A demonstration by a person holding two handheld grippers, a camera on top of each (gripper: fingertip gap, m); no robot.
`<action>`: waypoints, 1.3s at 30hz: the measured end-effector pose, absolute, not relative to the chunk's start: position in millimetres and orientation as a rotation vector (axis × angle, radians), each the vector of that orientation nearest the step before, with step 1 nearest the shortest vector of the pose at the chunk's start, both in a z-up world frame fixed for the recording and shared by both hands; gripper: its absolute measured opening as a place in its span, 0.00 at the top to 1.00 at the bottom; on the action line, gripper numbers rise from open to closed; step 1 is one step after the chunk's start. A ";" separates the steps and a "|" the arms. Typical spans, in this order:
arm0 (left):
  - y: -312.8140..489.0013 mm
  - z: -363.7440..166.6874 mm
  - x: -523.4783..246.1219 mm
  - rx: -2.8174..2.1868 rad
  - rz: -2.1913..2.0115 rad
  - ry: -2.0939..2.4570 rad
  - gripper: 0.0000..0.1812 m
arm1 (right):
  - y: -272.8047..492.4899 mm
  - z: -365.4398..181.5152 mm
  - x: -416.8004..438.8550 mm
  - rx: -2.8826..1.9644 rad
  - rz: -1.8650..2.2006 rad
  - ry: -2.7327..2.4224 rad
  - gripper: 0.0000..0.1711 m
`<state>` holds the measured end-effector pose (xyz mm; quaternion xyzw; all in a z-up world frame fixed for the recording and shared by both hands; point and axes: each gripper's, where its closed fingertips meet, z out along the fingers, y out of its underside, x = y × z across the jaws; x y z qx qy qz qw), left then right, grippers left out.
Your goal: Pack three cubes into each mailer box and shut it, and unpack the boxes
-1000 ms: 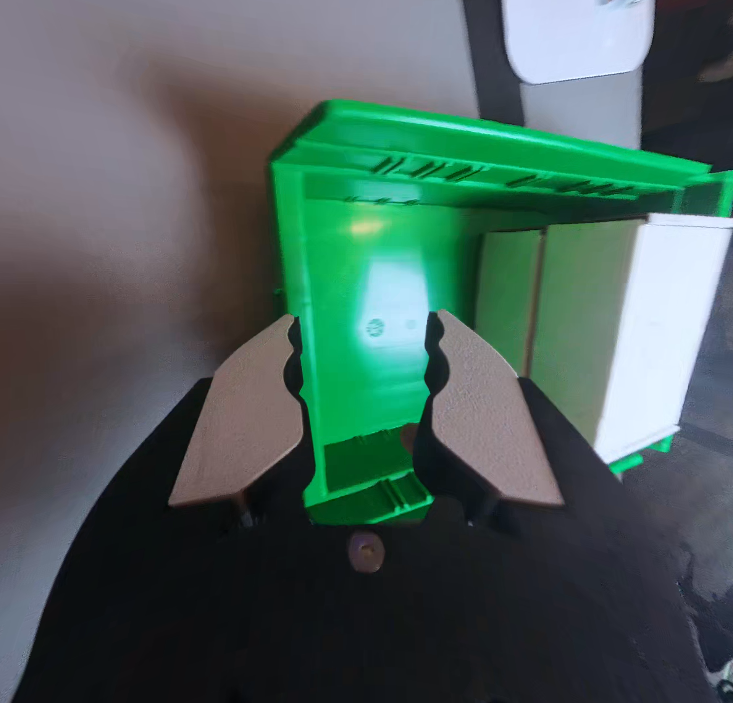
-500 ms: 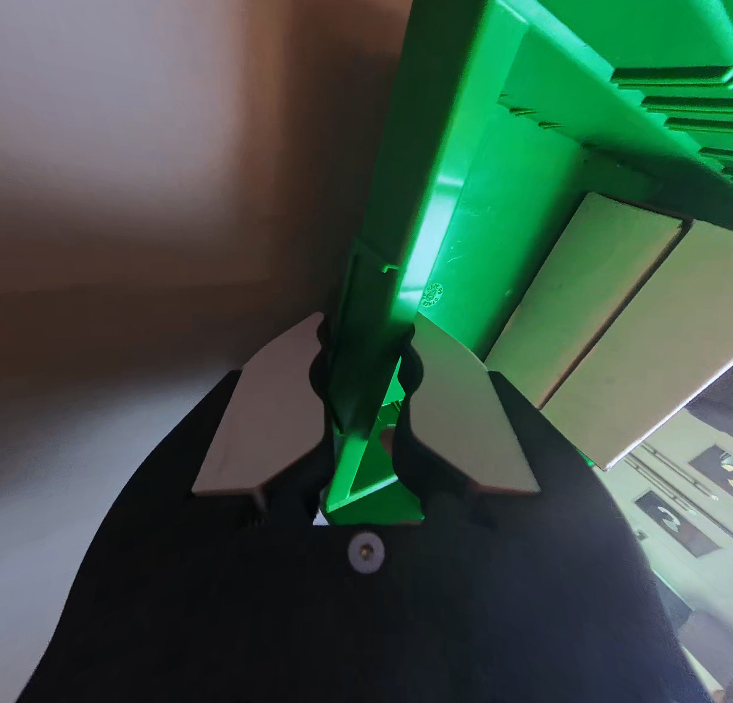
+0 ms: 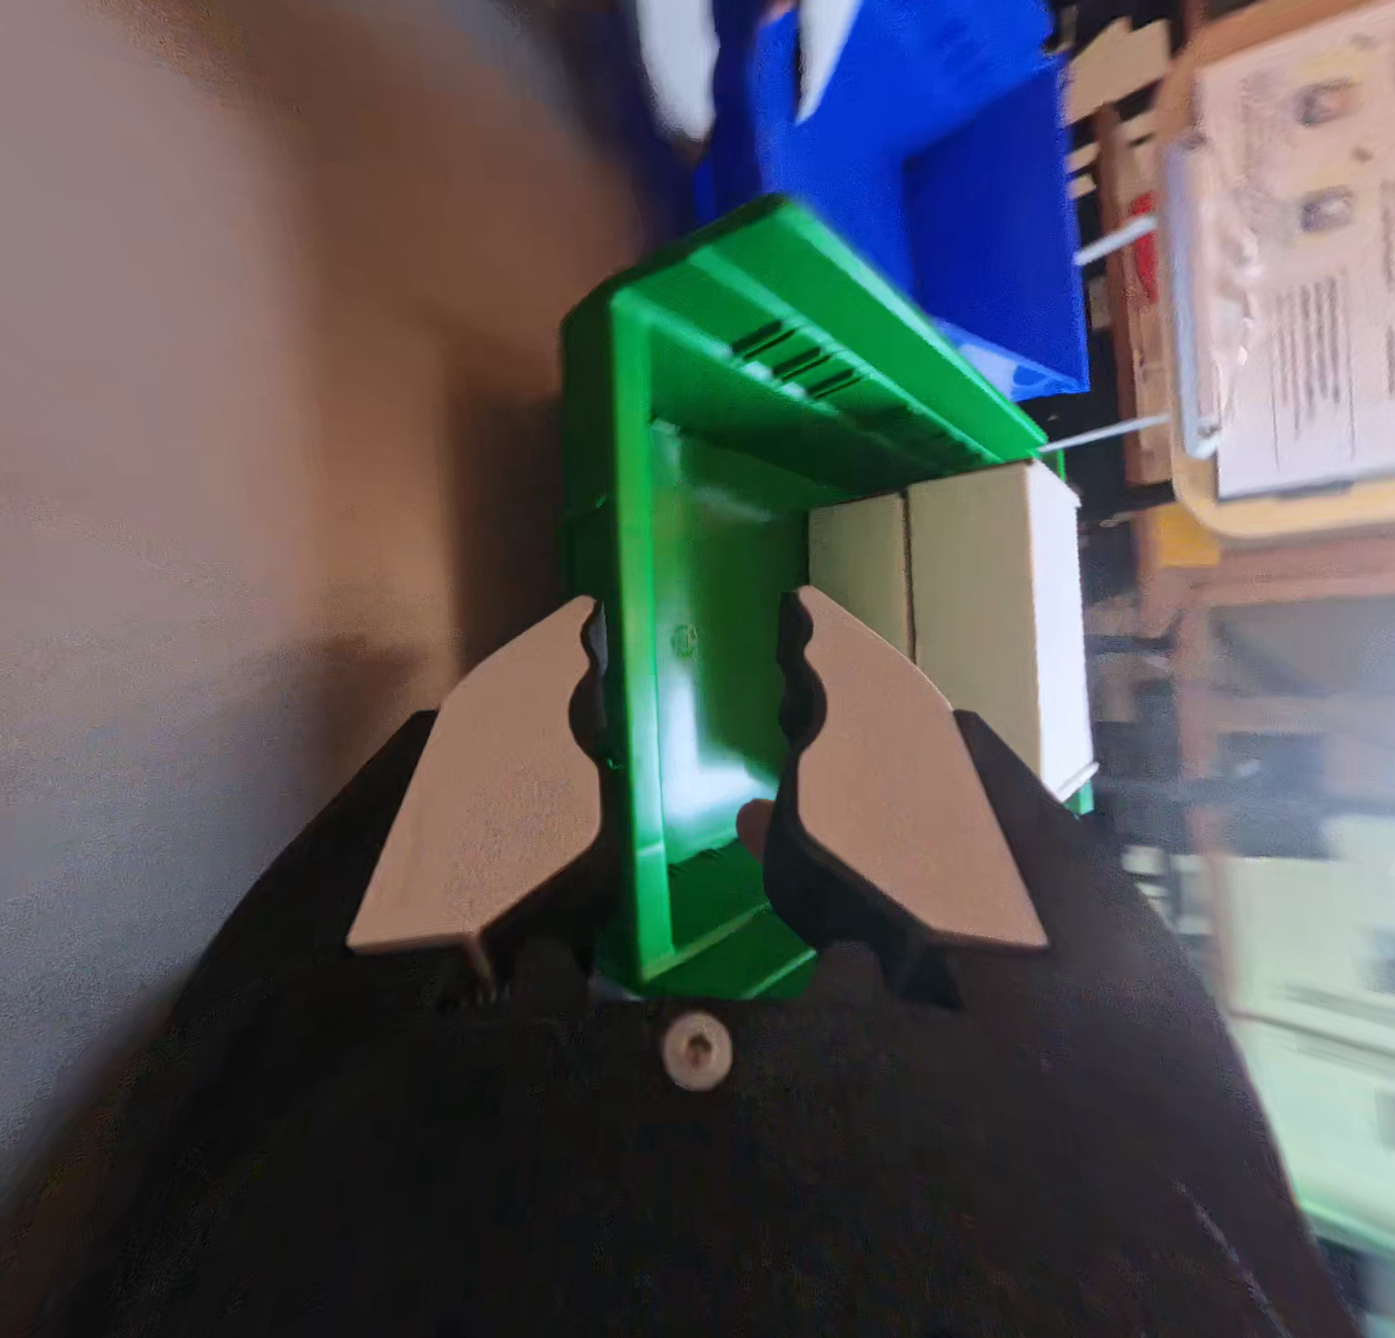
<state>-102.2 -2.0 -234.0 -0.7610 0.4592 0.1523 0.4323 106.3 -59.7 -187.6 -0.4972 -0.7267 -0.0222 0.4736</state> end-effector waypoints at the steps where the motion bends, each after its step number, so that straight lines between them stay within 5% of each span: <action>1: -7.8 -223.9 -98.2 -1.899 0.279 1.059 0.77 | -64.4 -170.1 112.8 -1.296 0.106 -1.635 0.75; 5: -44.8 -179.0 -52.2 -1.867 -0.359 0.686 0.76 | -43.3 -129.1 170.7 -1.519 0.476 -1.008 0.70; 8: -60.5 -168.0 -18.4 -1.864 -0.566 0.488 0.73 | -23.4 -163.5 198.5 -1.680 0.460 -0.830 0.63; 12: -52.9 -187.2 13.4 -1.919 -0.439 0.388 0.71 | -9.6 -197.7 194.9 -1.782 0.367 -0.798 0.67; 19: -25.9 -203.7 28.7 -1.936 -0.156 0.460 0.87 | 9.5 -186.1 203.1 -1.671 0.073 -0.818 0.93; 32: -62.2 -96.2 22.6 -1.582 -0.104 0.406 0.93 | -25.1 -83.3 200.8 -1.358 -0.014 -0.787 0.95; 39: -112.4 -19.5 -59.0 -1.454 0.090 0.281 0.94 | -53.5 -6.6 119.0 -1.117 0.169 -0.819 0.95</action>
